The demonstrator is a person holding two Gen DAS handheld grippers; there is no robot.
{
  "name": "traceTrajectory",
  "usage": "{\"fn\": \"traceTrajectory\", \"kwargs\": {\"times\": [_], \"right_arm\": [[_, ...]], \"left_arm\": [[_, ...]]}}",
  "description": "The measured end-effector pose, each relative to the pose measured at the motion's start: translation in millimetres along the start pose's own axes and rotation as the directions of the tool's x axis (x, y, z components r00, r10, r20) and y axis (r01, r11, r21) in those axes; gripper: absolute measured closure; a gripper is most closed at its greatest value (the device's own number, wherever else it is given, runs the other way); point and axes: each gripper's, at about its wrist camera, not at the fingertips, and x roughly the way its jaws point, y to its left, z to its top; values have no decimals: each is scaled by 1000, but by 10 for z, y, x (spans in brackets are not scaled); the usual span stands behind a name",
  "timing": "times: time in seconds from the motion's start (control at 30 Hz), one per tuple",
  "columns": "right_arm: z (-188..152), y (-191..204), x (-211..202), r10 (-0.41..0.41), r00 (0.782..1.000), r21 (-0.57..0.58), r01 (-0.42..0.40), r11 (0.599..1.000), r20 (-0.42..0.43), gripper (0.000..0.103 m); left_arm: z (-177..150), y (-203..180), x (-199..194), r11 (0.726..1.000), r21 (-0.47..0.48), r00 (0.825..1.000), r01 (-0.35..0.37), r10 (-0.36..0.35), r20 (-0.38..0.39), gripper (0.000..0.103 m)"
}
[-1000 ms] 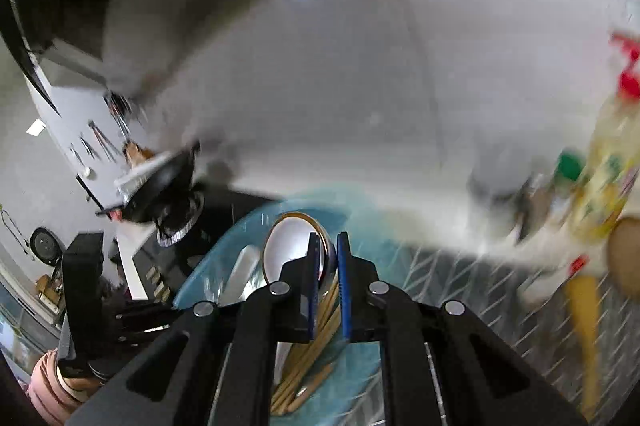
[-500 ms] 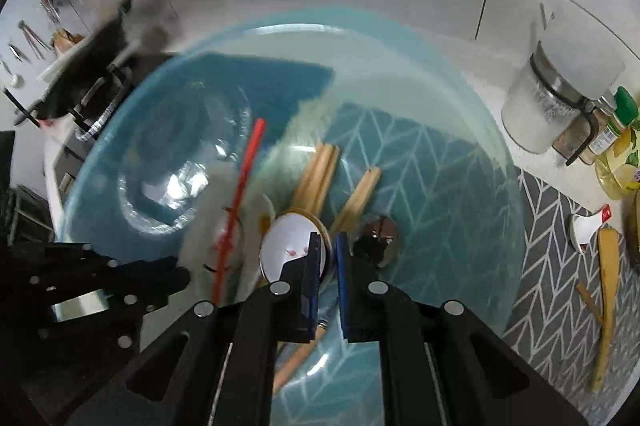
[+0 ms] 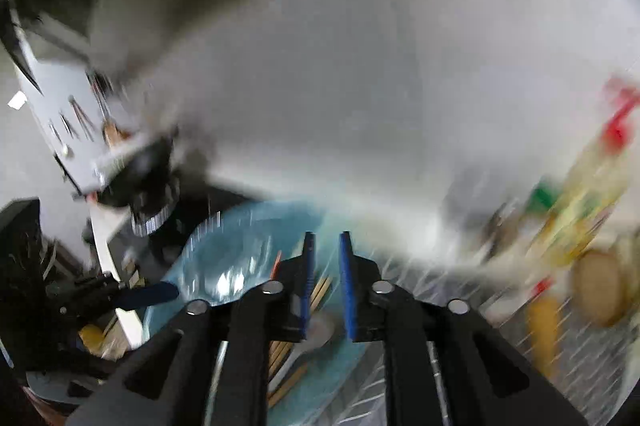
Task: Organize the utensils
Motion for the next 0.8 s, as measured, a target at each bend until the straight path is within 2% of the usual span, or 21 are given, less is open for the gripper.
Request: {"fn": "traceTrajectory", "kwargs": {"times": [0.03, 0.07, 0.13, 0.17, 0.2, 0.27, 0.3, 0.4, 0.47, 0.6, 0.67, 0.8], "right_arm": [[70, -113, -235, -1, 998, -3, 1, 1000, 66, 56], [113, -282, -546, -15, 988, 1, 15, 1000, 152, 35], [93, -556, -960, -45, 958, 21, 41, 999, 284, 33], [23, -744, -1165, -84, 938, 24, 80, 996, 336, 33], [-34, -878, -1240, -123, 934, 25, 122, 992, 336, 33], [-225, -1266, -1241, -243, 936, 36, 242, 970, 252, 33], [-336, -1436, -1211, -278, 937, 51, 273, 961, 213, 33], [-799, -2007, -994, -289, 956, 143, 280, 949, 49, 34], [-1052, -2241, -806, -272, 962, 165, 274, 948, -32, 35], [-1456, -2379, -271, -202, 964, 145, 227, 963, -170, 55], [-1552, -2428, -17, -196, 958, 124, 224, 967, -208, 55], [-1641, -2441, 390, -193, 954, 99, 221, 970, -231, 55]], "left_arm": [[66, -213, -27, 999, 33, 999, 29, -30, 26, 39], [84, -358, -28, 998, 50, 998, 44, -46, 38, 34], [83, -699, 135, 994, 86, 997, 72, -74, 30, 33], [57, -845, 275, 993, 96, 997, 73, -74, 0, 33], [24, -943, 389, 993, 96, 997, 73, -70, -27, 33], [-103, -1165, 723, 993, 65, 990, 100, -93, -107, 33], [-162, -1233, 830, 993, 54, 986, 108, -100, -135, 33], [-389, -1451, 1214, 994, 32, 972, 108, -99, -211, 33], [-482, -1573, 1419, 997, 26, 967, 75, -66, -246, 33], [-459, -1622, 1597, 999, 5, 971, 37, -34, -235, 33], [-397, -1631, 1663, 1000, 5, 981, 0, 1, -196, 33], [-266, -1635, 1891, 997, 10, 980, -75, 75, -183, 33]]}}
